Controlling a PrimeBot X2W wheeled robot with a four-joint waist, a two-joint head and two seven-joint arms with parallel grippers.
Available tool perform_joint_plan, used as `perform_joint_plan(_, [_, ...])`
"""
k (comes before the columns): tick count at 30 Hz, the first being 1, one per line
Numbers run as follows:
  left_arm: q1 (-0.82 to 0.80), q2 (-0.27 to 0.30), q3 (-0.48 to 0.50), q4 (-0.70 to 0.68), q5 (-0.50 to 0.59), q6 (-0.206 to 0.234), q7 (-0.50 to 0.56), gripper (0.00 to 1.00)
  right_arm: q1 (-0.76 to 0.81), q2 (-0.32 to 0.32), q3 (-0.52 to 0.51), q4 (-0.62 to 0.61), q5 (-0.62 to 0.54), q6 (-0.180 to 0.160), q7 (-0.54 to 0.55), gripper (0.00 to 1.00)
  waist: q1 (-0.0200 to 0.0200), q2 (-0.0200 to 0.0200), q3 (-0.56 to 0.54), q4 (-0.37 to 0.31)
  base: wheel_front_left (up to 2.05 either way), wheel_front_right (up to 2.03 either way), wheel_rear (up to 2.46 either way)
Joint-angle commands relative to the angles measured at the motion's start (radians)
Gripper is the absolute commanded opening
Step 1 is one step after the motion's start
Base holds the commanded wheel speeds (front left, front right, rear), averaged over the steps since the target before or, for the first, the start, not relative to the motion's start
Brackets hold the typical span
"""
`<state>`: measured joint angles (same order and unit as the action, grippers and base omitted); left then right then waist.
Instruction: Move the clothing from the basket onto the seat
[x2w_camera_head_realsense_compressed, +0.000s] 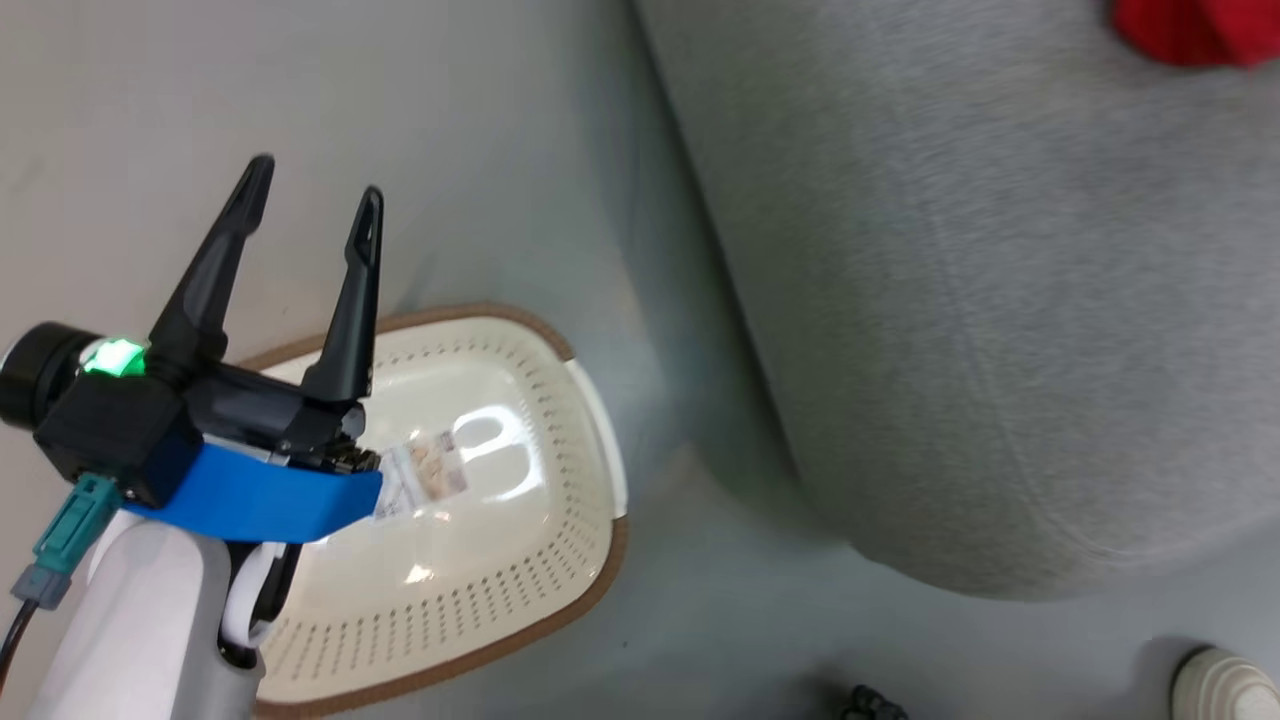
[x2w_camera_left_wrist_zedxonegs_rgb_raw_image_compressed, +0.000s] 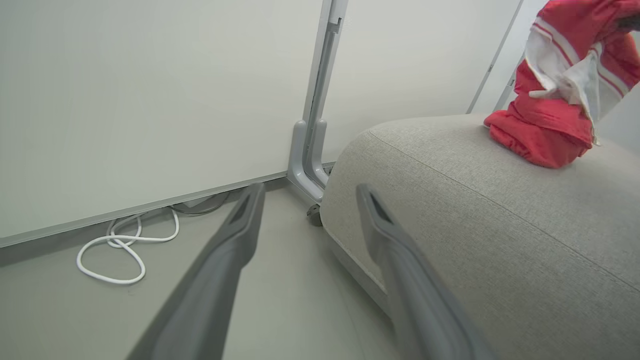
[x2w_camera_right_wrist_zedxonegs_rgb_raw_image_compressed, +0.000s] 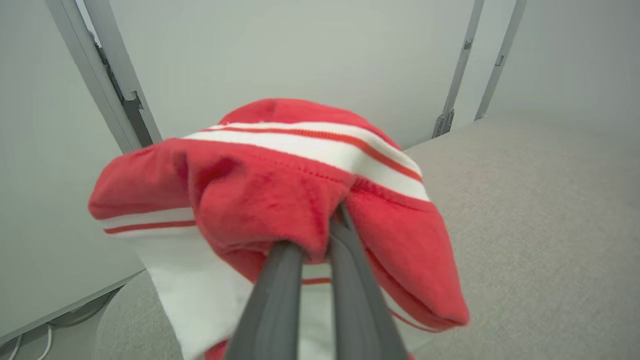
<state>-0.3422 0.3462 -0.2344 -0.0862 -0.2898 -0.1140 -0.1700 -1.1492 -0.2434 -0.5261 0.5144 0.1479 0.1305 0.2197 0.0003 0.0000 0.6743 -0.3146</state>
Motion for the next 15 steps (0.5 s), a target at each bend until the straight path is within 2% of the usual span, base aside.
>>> perform_joint_plan(1, [-0.031, -0.003, -0.002, -0.008, 0.008, 0.001, -0.010, 1.00, -0.010, -0.017, -0.023, 0.023, -0.019, 0.000, -0.001, 0.00, -0.0003, 0.0000, 0.090, 0.090, 0.00, 0.00, 0.00])
perform_joint_plan(7, [-0.030, -0.009, -0.017, 0.002, 0.011, 0.005, -0.026, 1.00, 0.043, -0.005, -0.069, 0.133, -0.071, 0.000, -0.029, 0.00, -0.0003, 0.0000, 0.111, 0.108, 0.00, 0.00, 0.00])
perform_joint_plan(8, [-0.029, -0.009, -0.017, 0.007, 0.010, 0.005, -0.029, 1.00, 0.049, -0.001, -0.070, 0.146, -0.077, 0.000, -0.039, 0.06, -0.0003, 0.0000, 0.107, 0.107, 0.00, 0.00, 0.00])
perform_joint_plan(9, [-0.030, -0.010, -0.018, 0.013, 0.008, 0.005, -0.032, 1.00, 0.059, 0.001, -0.071, 0.163, -0.086, 0.000, -0.044, 1.00, -0.0003, 0.0000, 0.101, 0.107, 0.00, 0.00, 0.00])
perform_joint_plan(15, [-0.021, -0.029, -0.031, 0.068, -0.009, 0.001, -0.061, 1.00, 0.120, -0.004, 0.008, 0.209, -0.135, 0.000, -0.123, 1.00, -0.0003, 0.0000, 0.005, 0.105, 0.00, 0.00, 0.00])
